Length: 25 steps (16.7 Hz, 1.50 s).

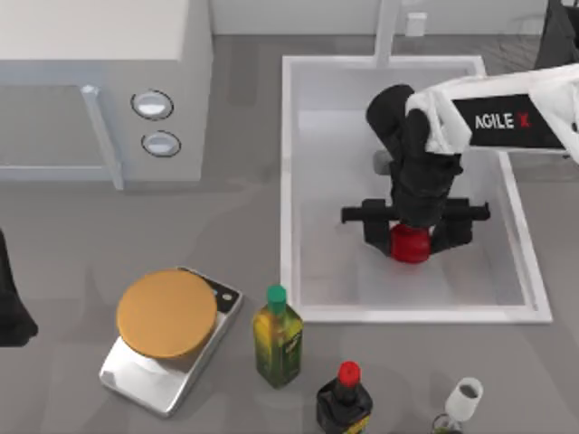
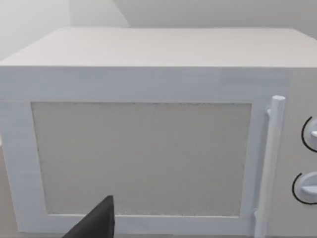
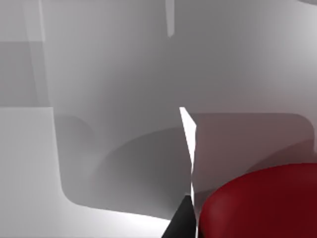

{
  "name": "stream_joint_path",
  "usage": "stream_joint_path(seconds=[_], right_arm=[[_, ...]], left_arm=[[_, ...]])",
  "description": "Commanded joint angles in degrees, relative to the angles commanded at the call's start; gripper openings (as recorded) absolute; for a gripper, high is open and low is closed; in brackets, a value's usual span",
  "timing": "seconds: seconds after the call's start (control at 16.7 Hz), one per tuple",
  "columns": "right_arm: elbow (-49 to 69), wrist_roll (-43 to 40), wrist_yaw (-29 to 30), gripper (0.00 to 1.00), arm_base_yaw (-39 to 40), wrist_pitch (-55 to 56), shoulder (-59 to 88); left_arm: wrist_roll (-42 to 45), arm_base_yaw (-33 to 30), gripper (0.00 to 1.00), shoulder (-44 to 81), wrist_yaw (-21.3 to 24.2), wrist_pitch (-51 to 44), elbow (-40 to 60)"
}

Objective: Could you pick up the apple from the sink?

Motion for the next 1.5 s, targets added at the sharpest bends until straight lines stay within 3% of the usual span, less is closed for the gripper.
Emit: stream_joint_path(seconds=[0.42,1.08,1.5], right_arm=[[10.24,-0.33,1.11,0.0,-0.03,-10.72,-1.64],[60.54,-0.58,1.13,0.0,-0.3,-58.15,0.41],[66.39,-0.76,1.13,0.0,-0.47,-63.9,-0.05]], left_arm=[[0.0,0.0,1.0,0.0,0.0,0.0,0.0],[0.0,0.0,1.0,0.0,0.0,0.0,0.0],[0.0,0.0,1.0,0.0,0.0,0.0,0.0]])
